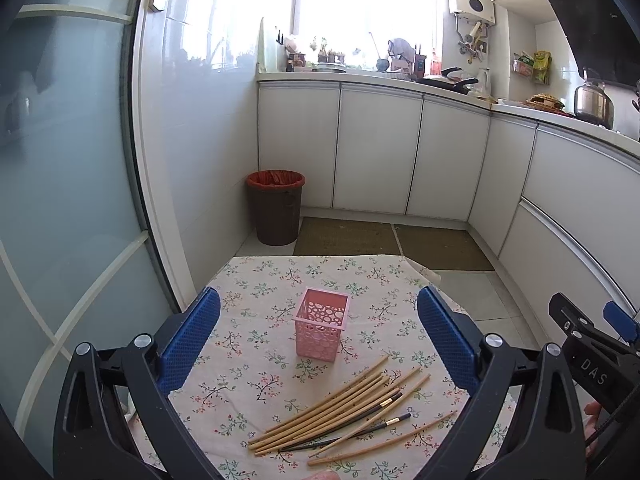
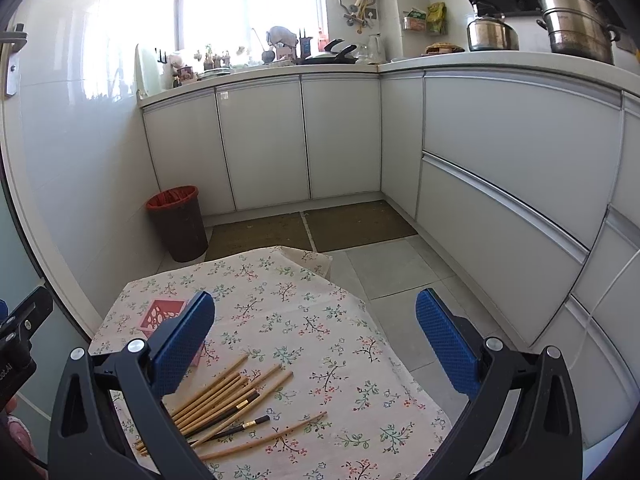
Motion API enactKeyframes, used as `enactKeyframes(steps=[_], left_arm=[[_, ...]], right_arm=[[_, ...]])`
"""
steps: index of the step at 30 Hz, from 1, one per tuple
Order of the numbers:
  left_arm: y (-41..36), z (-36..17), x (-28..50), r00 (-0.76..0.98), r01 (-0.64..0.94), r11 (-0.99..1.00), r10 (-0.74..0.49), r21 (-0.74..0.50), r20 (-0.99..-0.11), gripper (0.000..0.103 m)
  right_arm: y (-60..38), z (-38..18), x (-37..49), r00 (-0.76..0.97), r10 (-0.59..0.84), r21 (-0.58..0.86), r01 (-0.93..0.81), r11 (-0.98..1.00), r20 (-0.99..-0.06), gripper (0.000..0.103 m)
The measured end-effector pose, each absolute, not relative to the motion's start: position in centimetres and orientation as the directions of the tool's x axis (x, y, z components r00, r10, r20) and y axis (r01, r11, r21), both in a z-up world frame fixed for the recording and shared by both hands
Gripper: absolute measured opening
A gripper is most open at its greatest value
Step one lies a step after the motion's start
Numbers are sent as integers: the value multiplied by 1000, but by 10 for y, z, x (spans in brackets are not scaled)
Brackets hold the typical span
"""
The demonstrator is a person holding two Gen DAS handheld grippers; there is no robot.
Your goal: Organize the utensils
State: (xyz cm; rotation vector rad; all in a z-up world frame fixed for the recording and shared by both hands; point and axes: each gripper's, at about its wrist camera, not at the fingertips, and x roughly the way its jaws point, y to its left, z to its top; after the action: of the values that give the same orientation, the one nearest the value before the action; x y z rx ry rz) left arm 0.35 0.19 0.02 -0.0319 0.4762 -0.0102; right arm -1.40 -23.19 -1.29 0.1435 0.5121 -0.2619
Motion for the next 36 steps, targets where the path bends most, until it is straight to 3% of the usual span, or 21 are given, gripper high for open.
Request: enactKeyframes(steps=[8, 36], left_arm=[[-7, 1, 0, 886, 11, 999, -25, -32, -464, 96], [-1, -3, 6, 879, 15, 999, -27, -29, -476, 96]], right_arm=[[-228, -11, -17, 863, -144, 98, 217, 971, -484, 98], [-229, -15, -15, 849, -126, 98, 204, 974, -513, 98]])
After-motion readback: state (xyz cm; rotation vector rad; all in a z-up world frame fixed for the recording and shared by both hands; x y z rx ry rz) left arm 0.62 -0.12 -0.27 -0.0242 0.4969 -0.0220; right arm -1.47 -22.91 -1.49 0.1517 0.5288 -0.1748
